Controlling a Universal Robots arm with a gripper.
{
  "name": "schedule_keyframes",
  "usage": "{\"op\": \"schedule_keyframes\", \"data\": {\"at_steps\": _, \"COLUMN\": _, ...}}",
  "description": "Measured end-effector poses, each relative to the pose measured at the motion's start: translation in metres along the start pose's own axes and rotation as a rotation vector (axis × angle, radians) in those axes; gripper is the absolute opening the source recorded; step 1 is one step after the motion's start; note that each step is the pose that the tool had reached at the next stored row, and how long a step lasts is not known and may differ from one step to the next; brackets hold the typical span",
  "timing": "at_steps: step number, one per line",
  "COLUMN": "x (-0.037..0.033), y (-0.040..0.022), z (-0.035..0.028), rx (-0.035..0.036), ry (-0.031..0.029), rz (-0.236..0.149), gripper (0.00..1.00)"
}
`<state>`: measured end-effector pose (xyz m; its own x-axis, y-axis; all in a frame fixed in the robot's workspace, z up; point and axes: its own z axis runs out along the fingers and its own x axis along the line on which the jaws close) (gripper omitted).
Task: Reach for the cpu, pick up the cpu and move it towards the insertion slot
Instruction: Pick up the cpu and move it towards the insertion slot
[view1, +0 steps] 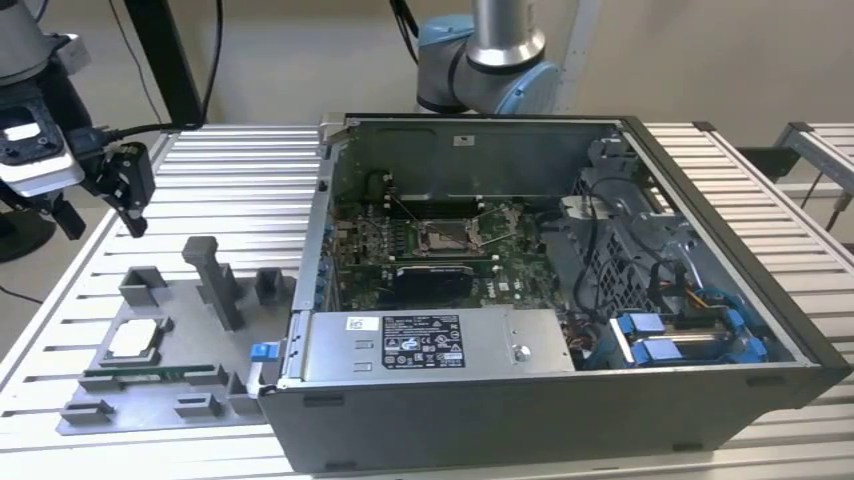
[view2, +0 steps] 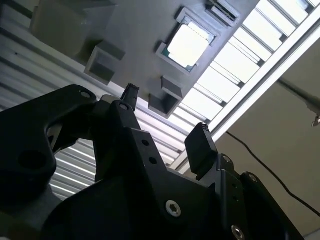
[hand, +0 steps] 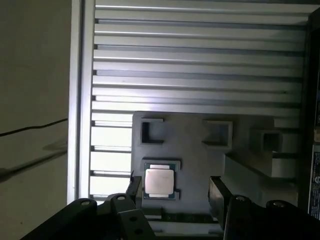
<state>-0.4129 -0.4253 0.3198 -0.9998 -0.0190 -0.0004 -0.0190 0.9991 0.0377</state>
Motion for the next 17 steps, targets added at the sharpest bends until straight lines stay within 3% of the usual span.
{"op": "schedule_keyframes", "data": {"at_steps": 17, "x": 0.0052, "y": -0.0007, "z": 0.0203, "rx": 0.0021, "ry": 0.0001, "rz": 0.0, "gripper": 1.0}}
